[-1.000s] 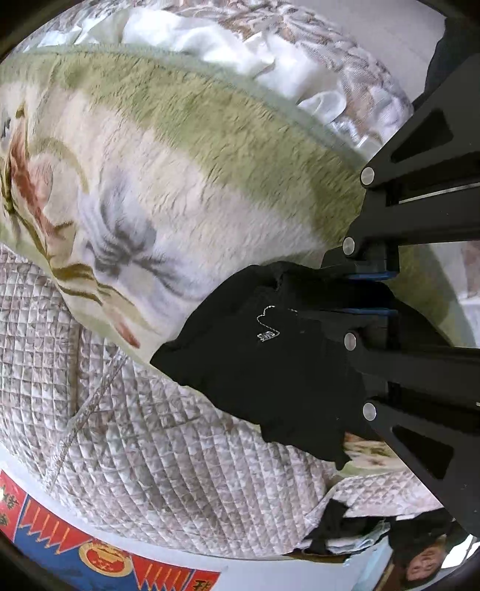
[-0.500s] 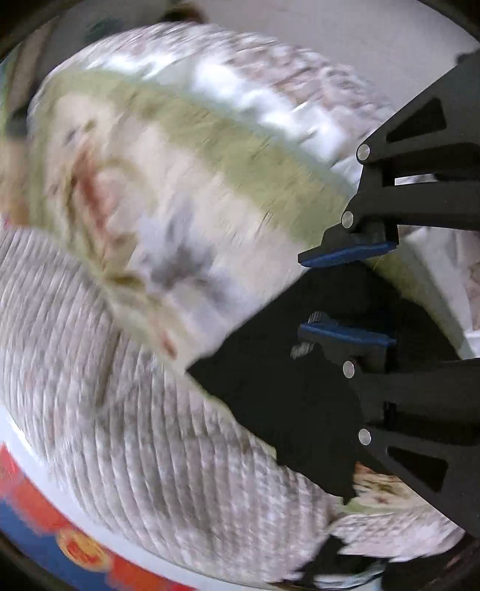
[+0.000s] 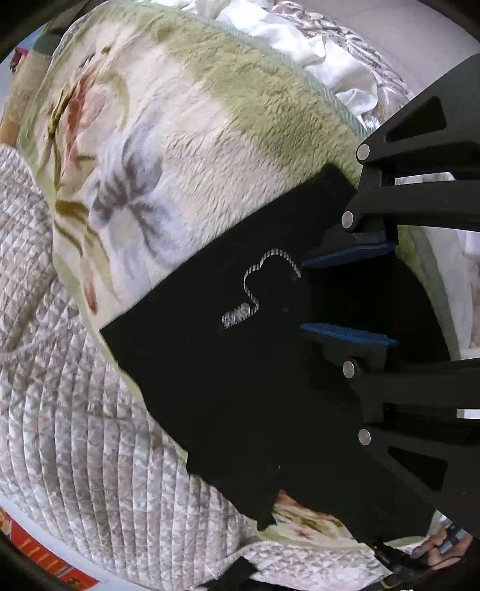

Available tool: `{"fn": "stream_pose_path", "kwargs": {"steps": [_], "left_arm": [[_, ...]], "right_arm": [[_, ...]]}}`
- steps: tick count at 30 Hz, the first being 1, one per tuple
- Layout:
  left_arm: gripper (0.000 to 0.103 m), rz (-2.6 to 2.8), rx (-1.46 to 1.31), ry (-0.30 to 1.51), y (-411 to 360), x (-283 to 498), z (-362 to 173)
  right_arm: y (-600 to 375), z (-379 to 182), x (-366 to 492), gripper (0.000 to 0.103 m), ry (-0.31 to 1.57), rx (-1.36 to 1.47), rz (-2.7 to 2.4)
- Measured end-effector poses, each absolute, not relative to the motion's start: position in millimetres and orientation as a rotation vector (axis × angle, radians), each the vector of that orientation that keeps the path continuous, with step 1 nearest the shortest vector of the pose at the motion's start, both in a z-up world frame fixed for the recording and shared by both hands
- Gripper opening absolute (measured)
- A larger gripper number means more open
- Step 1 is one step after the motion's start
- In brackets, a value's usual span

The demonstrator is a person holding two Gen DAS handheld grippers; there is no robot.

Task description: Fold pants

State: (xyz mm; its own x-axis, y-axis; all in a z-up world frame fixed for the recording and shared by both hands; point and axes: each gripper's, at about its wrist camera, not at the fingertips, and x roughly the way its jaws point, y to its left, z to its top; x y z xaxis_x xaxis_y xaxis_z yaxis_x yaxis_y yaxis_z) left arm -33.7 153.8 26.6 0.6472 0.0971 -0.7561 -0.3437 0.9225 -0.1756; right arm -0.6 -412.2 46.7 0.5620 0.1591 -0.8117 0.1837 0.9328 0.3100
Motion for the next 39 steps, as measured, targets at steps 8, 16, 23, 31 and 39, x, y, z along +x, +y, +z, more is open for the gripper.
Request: {"fn": "stream_pose_path", "kwargs": {"steps": [8,16,23,31,39], "left_arm": [[0.044,0.033,-0.301,0.84,109,-19,54],[0.062,-0.064,-0.235,0.818,94,62,81],[0.068,-0.128,-0.154,0.827,77,172,72],[0.073,-0.137,-0.083,0.899,59,269,25],[0.08,-0.13,0.06,0.927,34,292,-5]], "right_arm": [[-367,75,22,0.057,0.952,0.254,0.188],[-324,97,81,0.061,0.935,0.094,0.348],[-303,83,174,0.064,0.948,-0.077,0.464],[-293,46,280,0.064,1.007,-0.151,0.507],[-270,19,311,0.071,1.066,-0.246,0.636]]}}
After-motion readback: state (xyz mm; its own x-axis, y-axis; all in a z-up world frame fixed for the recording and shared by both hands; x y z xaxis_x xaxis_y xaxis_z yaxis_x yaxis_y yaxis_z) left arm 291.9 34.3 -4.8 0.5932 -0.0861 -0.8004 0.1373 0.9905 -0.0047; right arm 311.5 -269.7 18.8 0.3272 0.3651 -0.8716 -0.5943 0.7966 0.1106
